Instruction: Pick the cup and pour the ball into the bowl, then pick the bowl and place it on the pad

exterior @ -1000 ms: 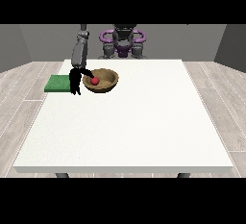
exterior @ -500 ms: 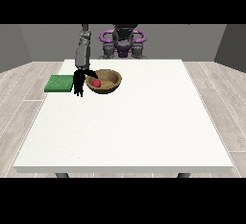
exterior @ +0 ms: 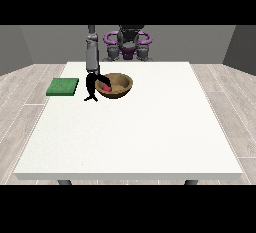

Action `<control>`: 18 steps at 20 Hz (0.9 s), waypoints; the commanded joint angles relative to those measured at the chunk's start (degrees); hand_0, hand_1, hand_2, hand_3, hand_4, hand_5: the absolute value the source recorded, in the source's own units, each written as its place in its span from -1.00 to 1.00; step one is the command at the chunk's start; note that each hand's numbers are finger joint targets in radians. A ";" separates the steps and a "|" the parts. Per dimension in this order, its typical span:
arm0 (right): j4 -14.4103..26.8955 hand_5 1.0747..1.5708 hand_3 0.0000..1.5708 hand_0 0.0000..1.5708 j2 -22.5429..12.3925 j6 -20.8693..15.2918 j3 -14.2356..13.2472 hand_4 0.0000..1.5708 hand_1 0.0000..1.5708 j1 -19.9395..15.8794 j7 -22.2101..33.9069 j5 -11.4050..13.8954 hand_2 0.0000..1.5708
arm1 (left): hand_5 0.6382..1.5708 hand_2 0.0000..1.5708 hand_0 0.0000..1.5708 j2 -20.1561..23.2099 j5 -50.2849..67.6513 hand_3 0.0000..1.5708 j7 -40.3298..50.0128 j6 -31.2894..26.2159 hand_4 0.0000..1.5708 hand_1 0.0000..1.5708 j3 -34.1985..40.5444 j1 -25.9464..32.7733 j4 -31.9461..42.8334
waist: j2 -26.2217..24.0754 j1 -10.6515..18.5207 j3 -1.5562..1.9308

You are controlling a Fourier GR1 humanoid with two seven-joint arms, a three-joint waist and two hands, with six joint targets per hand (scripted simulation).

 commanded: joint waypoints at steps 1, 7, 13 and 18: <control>4.76 0.35 1.00 1.00 2.59 -4.34 1.65 0.41 1.00 2.02 4.85 2.20 1.00 | 0.94 -1.00 -1.00 0.67 0.58 -1.00 0.19 -0.63 -1.00 -1.00 0.45 -0.64 0.92 | 2.04 0.38 1.63; 1.31 0.57 1.00 1.00 -3.37 -11.11 7.72 0.49 1.00 2.22 14.19 11.95 1.00 | 0.95 -1.00 -1.00 -0.50 0.55 -1.00 -2.29 -1.90 -1.00 -1.00 1.35 3.58 5.53 | -3.18 -1.10 1.47; -5.69 0.57 1.00 1.00 -11.25 -6.85 10.55 0.61 1.00 -4.35 34.53 13.68 1.00 | 0.95 -1.00 -1.00 3.50 -0.75 -1.00 -6.76 -6.03 -1.00 -1.00 4.07 10.13 14.85 | -10.42 -6.51 1.39; -8.70 0.66 1.00 1.00 -10.85 -3.76 10.79 0.60 1.00 -5.09 36.40 12.36 1.00 | 0.94 -1.00 -1.00 10.61 0.47 -1.00 -11.66 -9.68 -1.00 -1.00 8.85 11.63 20.12 | -6.64 -10.02 1.57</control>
